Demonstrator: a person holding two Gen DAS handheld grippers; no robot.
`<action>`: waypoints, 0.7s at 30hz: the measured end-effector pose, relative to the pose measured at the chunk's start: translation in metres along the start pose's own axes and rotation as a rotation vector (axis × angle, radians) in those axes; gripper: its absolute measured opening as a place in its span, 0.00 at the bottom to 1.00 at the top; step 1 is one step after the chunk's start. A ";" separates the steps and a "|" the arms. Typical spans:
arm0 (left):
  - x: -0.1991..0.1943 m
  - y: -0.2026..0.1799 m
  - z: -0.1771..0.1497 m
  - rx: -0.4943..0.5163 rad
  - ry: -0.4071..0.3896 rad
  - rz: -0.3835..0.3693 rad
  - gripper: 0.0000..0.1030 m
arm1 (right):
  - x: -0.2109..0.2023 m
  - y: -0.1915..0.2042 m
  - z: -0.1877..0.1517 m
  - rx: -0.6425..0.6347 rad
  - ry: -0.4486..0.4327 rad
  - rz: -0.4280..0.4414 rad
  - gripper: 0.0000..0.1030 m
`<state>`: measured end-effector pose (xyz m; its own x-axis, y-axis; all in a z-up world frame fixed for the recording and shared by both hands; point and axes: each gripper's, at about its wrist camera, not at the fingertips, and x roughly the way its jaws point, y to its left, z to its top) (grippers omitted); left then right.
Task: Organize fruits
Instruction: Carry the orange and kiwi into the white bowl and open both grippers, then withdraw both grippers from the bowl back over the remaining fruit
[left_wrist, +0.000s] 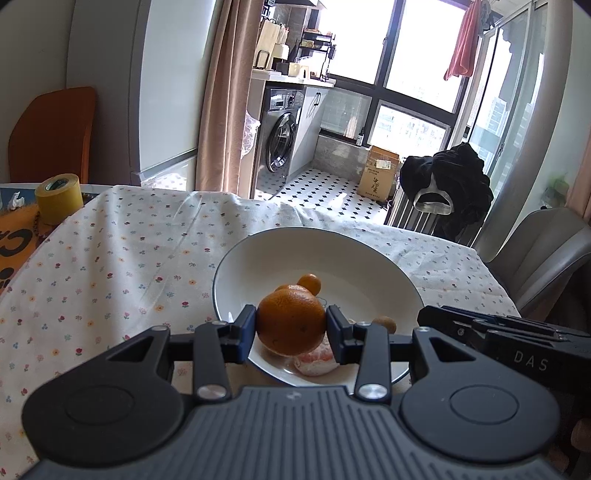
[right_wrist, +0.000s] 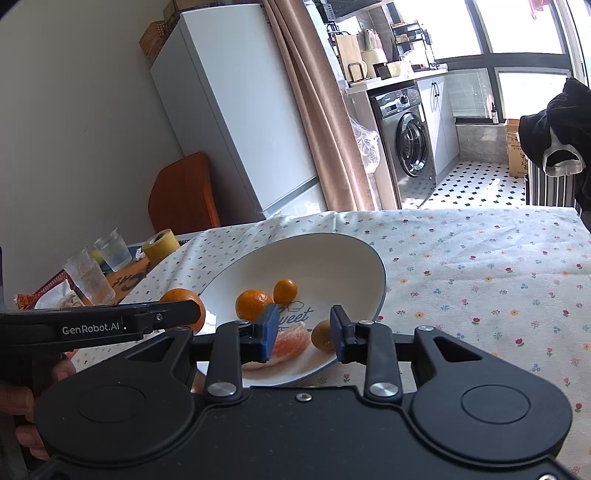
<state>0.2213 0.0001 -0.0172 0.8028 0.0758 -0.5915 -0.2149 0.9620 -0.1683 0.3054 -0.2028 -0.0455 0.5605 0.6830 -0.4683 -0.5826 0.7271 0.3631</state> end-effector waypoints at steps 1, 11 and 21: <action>0.001 -0.002 0.001 0.001 -0.001 0.000 0.38 | -0.001 -0.002 0.000 0.006 -0.002 -0.001 0.31; 0.020 -0.018 0.008 0.005 0.023 0.005 0.39 | -0.009 -0.017 0.003 0.045 -0.020 -0.029 0.31; 0.013 -0.011 0.001 0.012 0.028 0.033 0.44 | -0.012 -0.014 0.002 0.025 -0.023 -0.029 0.33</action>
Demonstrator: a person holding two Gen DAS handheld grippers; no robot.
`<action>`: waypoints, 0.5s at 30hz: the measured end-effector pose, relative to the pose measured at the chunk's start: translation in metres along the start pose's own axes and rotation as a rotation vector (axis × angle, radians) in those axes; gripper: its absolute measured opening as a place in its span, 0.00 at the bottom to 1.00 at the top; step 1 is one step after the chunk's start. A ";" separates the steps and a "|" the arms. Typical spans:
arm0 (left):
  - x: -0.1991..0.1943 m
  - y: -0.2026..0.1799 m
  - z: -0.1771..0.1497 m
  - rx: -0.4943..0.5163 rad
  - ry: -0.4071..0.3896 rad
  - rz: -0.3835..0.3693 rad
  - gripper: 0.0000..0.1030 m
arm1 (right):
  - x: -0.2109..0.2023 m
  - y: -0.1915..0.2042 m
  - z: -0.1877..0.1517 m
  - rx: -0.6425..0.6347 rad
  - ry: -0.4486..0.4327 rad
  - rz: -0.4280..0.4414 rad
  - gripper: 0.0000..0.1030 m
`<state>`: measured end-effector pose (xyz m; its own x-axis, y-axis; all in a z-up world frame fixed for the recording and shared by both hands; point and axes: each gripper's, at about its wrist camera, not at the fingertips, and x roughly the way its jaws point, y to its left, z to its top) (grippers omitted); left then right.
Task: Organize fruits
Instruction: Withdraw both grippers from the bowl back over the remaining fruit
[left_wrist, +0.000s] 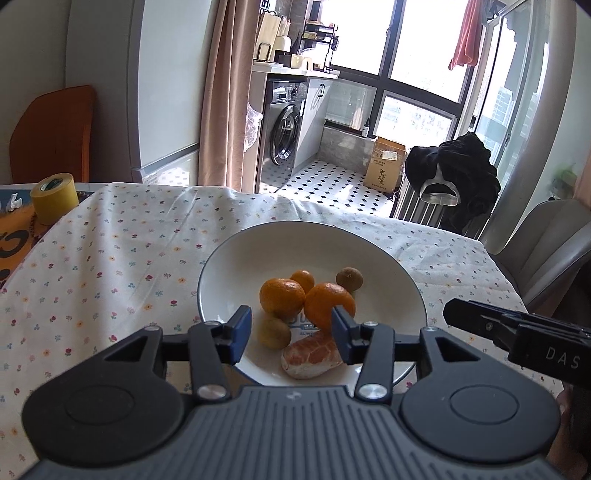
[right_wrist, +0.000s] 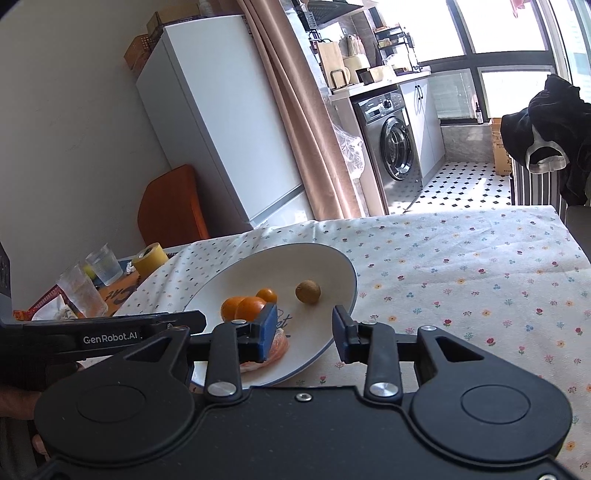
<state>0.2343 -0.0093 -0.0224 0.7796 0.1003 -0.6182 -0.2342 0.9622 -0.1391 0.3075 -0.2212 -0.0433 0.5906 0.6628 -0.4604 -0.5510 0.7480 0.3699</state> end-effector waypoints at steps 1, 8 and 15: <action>-0.002 0.003 -0.001 -0.003 -0.001 0.004 0.45 | 0.000 0.001 0.000 -0.004 0.000 0.001 0.34; -0.027 0.021 -0.003 -0.034 -0.026 0.023 0.50 | -0.001 0.007 0.002 -0.016 0.012 -0.011 0.35; -0.048 0.035 -0.006 -0.056 -0.051 0.021 0.55 | -0.016 0.025 0.004 -0.054 -0.001 -0.015 0.44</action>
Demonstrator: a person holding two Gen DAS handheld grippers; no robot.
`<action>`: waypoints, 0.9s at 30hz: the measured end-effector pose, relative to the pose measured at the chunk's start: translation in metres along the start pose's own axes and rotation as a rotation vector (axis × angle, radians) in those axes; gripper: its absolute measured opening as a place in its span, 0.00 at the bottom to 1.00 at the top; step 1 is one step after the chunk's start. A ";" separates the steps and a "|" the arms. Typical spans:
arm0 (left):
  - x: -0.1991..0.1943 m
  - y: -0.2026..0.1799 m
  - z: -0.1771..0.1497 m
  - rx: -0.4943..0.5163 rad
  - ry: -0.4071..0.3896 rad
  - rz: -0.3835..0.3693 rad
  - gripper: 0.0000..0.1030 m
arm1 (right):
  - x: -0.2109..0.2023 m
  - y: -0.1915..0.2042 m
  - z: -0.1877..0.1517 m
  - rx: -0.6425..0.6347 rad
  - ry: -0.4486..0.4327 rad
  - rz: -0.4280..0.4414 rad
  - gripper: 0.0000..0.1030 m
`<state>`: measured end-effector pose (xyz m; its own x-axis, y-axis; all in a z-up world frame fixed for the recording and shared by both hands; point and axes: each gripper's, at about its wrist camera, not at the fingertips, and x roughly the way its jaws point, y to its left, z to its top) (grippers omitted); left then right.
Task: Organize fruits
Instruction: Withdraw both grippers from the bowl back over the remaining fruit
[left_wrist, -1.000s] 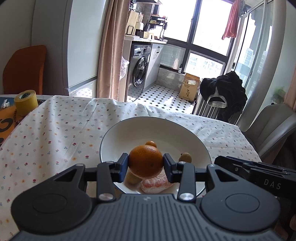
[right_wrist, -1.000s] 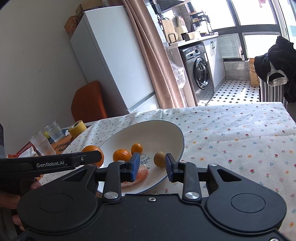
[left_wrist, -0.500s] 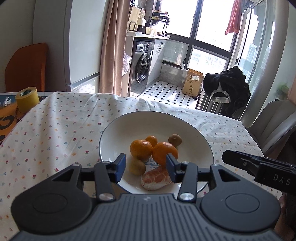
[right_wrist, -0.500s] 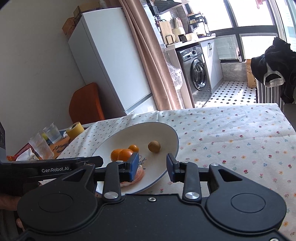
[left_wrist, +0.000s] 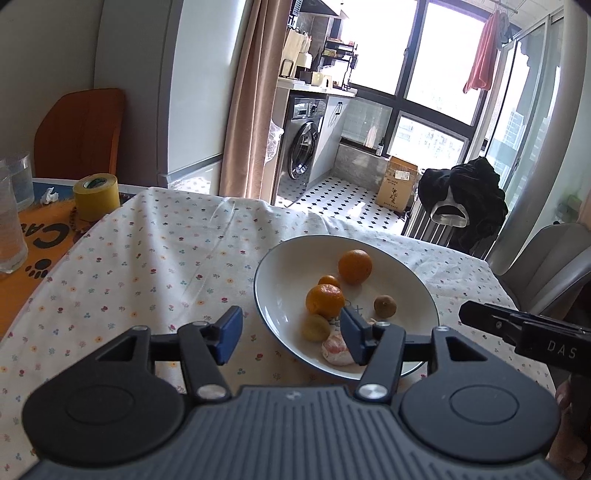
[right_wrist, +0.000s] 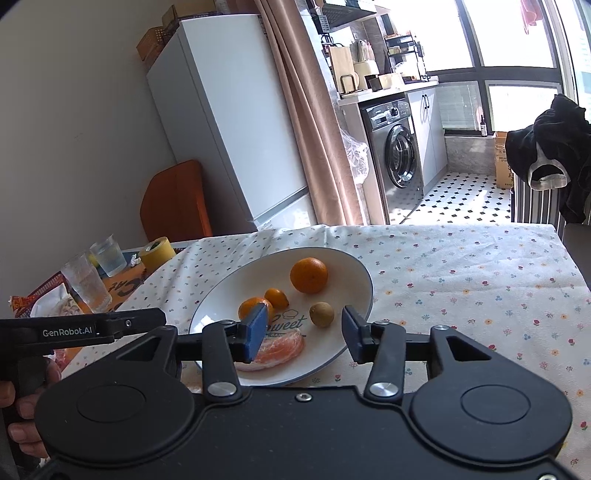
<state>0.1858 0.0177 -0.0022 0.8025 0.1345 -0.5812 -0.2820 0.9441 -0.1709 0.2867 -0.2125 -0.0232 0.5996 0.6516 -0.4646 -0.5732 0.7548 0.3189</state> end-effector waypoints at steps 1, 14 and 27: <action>-0.003 0.002 -0.001 -0.003 -0.002 -0.002 0.56 | -0.002 0.002 0.000 -0.003 0.000 0.000 0.44; -0.026 0.021 -0.015 -0.053 -0.014 -0.012 0.67 | -0.021 0.028 -0.011 -0.047 0.005 -0.009 0.62; -0.045 0.031 -0.036 -0.082 -0.018 0.036 0.81 | -0.039 0.049 -0.025 -0.079 -0.001 -0.009 0.85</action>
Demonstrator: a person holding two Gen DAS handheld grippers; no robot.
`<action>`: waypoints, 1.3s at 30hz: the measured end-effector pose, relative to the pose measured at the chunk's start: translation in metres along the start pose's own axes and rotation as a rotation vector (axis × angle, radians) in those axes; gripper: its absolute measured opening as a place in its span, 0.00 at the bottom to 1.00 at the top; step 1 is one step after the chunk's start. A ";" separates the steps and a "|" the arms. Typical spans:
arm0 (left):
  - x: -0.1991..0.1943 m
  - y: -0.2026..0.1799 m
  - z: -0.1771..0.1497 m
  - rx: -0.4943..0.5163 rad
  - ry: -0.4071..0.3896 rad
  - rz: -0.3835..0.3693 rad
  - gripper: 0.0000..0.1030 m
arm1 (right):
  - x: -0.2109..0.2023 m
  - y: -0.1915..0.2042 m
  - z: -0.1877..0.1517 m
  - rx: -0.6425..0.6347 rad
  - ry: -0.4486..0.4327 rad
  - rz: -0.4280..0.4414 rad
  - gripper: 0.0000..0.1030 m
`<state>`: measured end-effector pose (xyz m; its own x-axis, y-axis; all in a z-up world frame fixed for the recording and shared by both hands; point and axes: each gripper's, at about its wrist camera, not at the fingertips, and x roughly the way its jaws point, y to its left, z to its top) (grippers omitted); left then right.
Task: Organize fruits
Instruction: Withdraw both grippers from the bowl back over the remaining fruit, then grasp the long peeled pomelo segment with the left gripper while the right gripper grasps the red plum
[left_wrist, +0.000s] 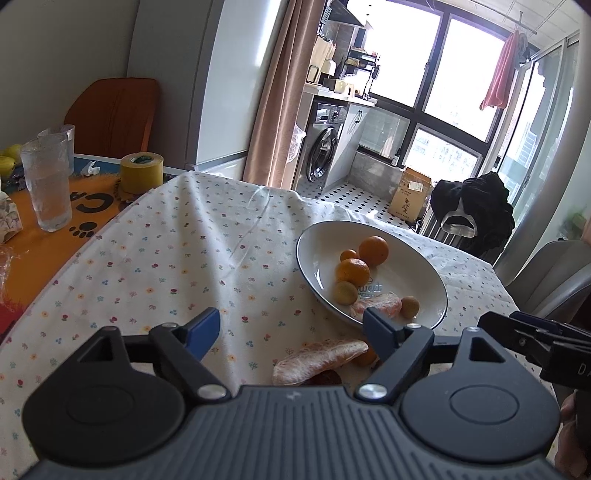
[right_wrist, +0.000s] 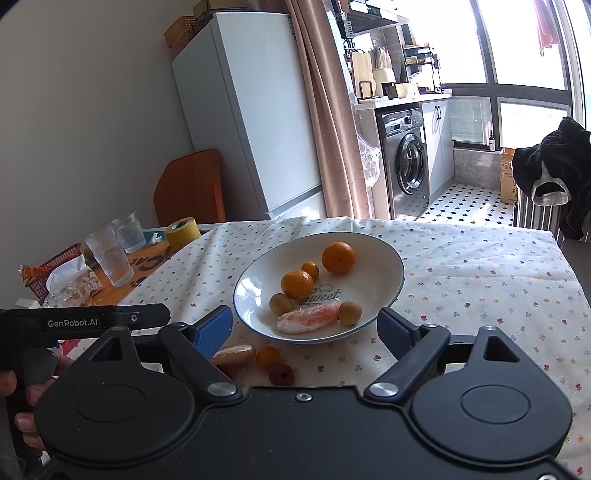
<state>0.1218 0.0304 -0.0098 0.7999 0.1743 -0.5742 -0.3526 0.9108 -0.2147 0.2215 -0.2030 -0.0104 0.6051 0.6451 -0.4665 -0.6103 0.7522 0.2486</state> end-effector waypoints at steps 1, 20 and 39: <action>-0.001 0.001 -0.002 -0.004 0.000 0.003 0.82 | -0.001 0.001 -0.001 -0.001 0.000 0.001 0.85; 0.000 0.000 -0.021 -0.036 0.025 0.031 0.88 | 0.005 0.002 -0.021 0.001 0.034 0.008 1.00; 0.032 -0.022 -0.026 -0.090 0.069 0.070 0.88 | 0.045 -0.001 -0.030 -0.037 0.151 0.069 0.72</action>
<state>0.1427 0.0062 -0.0445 0.7378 0.2073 -0.6424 -0.4507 0.8598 -0.2402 0.2336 -0.1785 -0.0570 0.4795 0.6652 -0.5723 -0.6677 0.6998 0.2539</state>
